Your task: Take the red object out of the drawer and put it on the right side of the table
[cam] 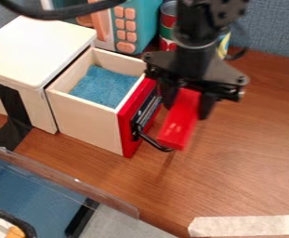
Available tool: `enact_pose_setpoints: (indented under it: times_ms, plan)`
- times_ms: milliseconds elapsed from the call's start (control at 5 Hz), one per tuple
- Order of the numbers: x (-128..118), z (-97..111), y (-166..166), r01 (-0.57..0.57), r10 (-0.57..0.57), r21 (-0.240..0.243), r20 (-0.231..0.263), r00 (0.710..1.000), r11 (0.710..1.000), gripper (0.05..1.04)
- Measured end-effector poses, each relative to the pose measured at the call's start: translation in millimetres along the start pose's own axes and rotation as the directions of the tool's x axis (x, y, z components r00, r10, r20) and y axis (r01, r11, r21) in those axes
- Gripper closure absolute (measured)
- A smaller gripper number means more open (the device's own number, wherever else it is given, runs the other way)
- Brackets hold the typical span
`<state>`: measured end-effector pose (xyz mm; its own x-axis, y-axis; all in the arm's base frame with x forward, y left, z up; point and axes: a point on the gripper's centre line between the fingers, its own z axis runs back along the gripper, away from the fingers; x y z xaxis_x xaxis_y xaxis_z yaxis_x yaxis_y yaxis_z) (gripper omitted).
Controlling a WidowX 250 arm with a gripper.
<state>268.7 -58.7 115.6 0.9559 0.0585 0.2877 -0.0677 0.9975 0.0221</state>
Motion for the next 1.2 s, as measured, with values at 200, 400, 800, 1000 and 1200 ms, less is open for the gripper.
enact_pose_setpoints:
  times_ms: [200, 400, 800, 1000, 1200]
  plan:
    - [-0.8, -1.0, -6.3, 0.104, -0.105, -0.067, -0.002, 0.994, 0.992, 0.513]
    - [-6.8, -0.5, -3.2, 0.145, -0.152, -0.126, -0.050, 0.987, 0.981, 0.513]
    - [-7.0, -0.7, -12.5, 0.158, -0.203, -0.311, -0.119, 0.972, 0.937, 0.513]
    - [16.6, -66.6, -60.2, 0.104, -0.190, -0.409, -0.178, 0.966, 0.907, 0.513]
    - [33.7, -118.3, -74.1, 0.060, -0.171, -0.467, -0.199, 0.965, 0.882, 0.516]
